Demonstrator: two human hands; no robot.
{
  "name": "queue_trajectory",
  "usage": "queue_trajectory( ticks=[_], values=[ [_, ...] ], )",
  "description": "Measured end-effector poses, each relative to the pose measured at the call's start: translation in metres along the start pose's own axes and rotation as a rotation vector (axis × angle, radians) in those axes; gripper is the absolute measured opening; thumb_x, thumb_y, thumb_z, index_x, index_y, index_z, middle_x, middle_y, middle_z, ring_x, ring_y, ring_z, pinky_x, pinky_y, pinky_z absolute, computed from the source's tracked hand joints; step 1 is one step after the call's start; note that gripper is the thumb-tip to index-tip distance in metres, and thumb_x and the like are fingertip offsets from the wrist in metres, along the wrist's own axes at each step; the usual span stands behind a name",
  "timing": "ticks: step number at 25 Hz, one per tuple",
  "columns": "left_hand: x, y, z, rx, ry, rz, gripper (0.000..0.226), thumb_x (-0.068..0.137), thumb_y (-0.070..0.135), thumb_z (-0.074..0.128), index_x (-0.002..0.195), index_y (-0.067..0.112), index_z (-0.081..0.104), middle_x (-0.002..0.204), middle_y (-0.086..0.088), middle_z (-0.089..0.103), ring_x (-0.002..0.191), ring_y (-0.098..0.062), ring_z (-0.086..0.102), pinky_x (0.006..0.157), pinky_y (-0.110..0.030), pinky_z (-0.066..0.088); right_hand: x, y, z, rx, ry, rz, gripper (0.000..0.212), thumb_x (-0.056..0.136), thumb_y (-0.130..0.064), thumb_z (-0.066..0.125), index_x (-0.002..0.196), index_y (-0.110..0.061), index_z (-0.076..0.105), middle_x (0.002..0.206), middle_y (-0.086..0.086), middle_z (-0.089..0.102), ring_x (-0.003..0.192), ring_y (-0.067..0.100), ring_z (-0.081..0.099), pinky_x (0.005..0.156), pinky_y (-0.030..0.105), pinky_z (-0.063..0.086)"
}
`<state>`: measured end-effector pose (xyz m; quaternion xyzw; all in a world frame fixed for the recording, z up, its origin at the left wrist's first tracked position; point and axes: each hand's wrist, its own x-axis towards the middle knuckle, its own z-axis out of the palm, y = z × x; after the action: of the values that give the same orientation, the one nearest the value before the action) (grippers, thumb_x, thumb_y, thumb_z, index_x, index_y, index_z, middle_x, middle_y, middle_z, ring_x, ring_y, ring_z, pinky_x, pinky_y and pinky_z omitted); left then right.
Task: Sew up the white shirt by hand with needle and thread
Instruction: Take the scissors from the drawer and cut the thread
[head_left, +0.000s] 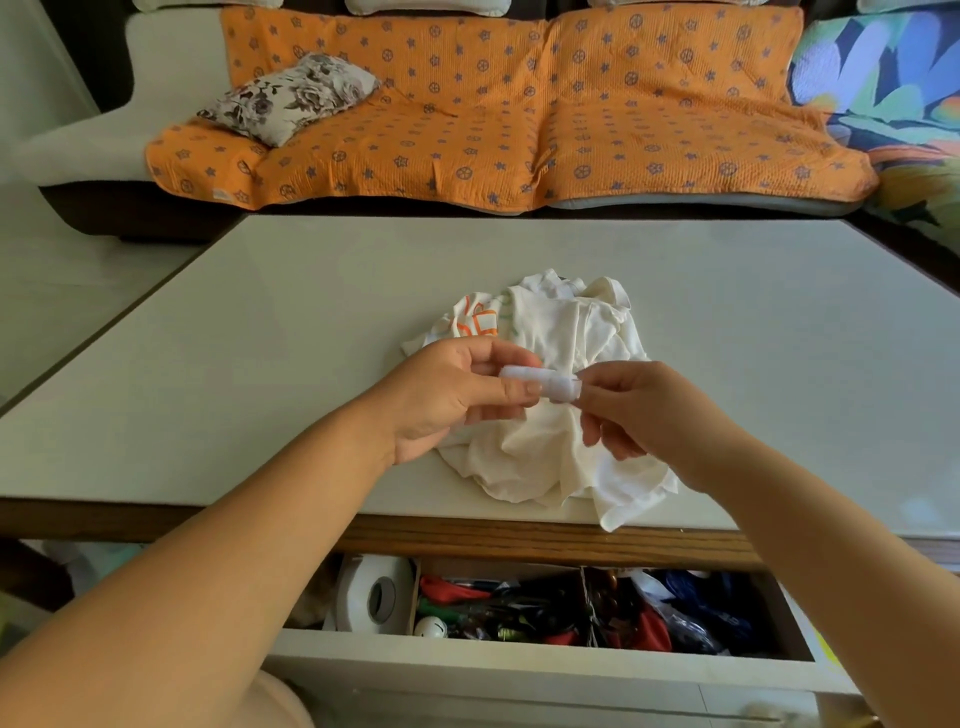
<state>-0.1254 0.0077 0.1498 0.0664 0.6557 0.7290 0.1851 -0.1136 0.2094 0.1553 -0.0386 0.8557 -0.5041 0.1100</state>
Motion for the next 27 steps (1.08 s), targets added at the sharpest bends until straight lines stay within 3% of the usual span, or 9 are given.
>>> queue_trajectory(
  ticks=[2,5,8,11,16,20,22,25,27],
  values=[
    [0.004,-0.004,0.005,-0.062,0.1,0.016,0.024,0.074,0.003,0.074,0.095,0.012,0.068,0.097,-0.006,0.072,0.089,-0.015,0.069,0.075,-0.021,0.057,-0.005,0.0,0.009,0.022,-0.065,0.006,0.018,0.093,-0.025,0.065,0.077,-0.022,0.074,0.057,0.002,0.064,0.039,0.01,0.044,0.041,0.014,0.034],
    [0.006,-0.008,0.008,0.415,0.246,0.16,0.022,0.078,0.007,0.079,0.094,0.019,0.07,0.096,0.002,0.073,0.089,-0.008,0.069,0.077,-0.016,0.054,-0.012,-0.007,0.015,-0.071,-0.09,-0.049,0.015,0.093,-0.028,0.064,0.085,-0.022,0.074,0.054,0.0,0.066,0.038,0.01,0.049,0.042,0.012,0.037],
    [0.002,-0.005,0.008,0.657,0.147,0.18,0.021,0.077,0.014,0.081,0.093,0.023,0.071,0.094,0.002,0.073,0.084,-0.007,0.067,0.078,-0.017,0.054,-0.007,-0.008,0.008,-0.205,0.071,-0.132,0.013,0.092,-0.032,0.063,0.084,-0.025,0.072,0.051,-0.005,0.062,0.038,0.001,0.047,0.045,0.011,0.038],
    [-0.002,-0.003,0.002,0.549,0.035,0.109,0.021,0.08,0.007,0.077,0.094,0.022,0.07,0.098,0.0,0.074,0.092,-0.01,0.069,0.086,-0.022,0.055,0.004,0.003,0.002,-0.21,0.123,-0.082,0.012,0.092,-0.028,0.063,0.084,-0.026,0.072,0.055,-0.008,0.061,0.041,0.0,0.044,0.046,0.011,0.037],
    [0.0,-0.011,0.004,-0.124,0.092,-0.092,0.022,0.082,-0.007,0.067,0.096,0.01,0.066,0.09,-0.005,0.072,0.081,-0.012,0.07,0.07,-0.019,0.057,-0.002,0.013,0.015,0.232,-0.177,0.09,0.015,0.092,-0.025,0.065,0.091,-0.014,0.074,0.064,0.003,0.064,0.05,0.013,0.053,0.048,0.021,0.039],
    [0.001,-0.018,0.007,0.383,0.278,0.066,0.021,0.078,0.007,0.079,0.093,0.017,0.069,0.093,0.002,0.071,0.086,-0.008,0.067,0.074,-0.016,0.053,-0.01,0.004,0.024,0.135,-0.095,0.033,0.017,0.093,-0.027,0.065,0.087,-0.014,0.074,0.061,0.002,0.068,0.044,0.011,0.057,0.043,0.018,0.039],
    [-0.001,-0.015,0.007,0.559,0.24,0.1,0.021,0.077,0.015,0.082,0.092,0.023,0.07,0.094,0.004,0.072,0.091,-0.009,0.067,0.082,-0.021,0.054,-0.009,0.0,0.021,0.001,0.024,-0.043,0.017,0.092,-0.029,0.065,0.082,-0.018,0.072,0.056,-0.003,0.066,0.041,0.006,0.052,0.044,0.015,0.038],
    [-0.003,-0.009,0.001,0.575,0.112,0.046,0.023,0.077,0.01,0.081,0.093,0.023,0.071,0.095,0.003,0.074,0.094,-0.012,0.069,0.088,-0.027,0.056,0.0,0.004,0.013,-0.131,0.165,-0.082,0.016,0.09,-0.031,0.065,0.078,-0.023,0.072,0.05,-0.009,0.06,0.039,0.002,0.044,0.053,0.018,0.041],
    [-0.004,-0.007,0.0,0.384,0.045,-0.018,0.023,0.079,0.001,0.076,0.095,0.017,0.07,0.095,-0.001,0.075,0.092,-0.012,0.07,0.088,-0.027,0.056,0.004,0.01,0.009,-0.098,0.111,-0.006,0.015,0.09,-0.029,0.065,0.081,-0.021,0.073,0.052,-0.009,0.059,0.04,0.003,0.042,0.053,0.02,0.039]
  ],
)
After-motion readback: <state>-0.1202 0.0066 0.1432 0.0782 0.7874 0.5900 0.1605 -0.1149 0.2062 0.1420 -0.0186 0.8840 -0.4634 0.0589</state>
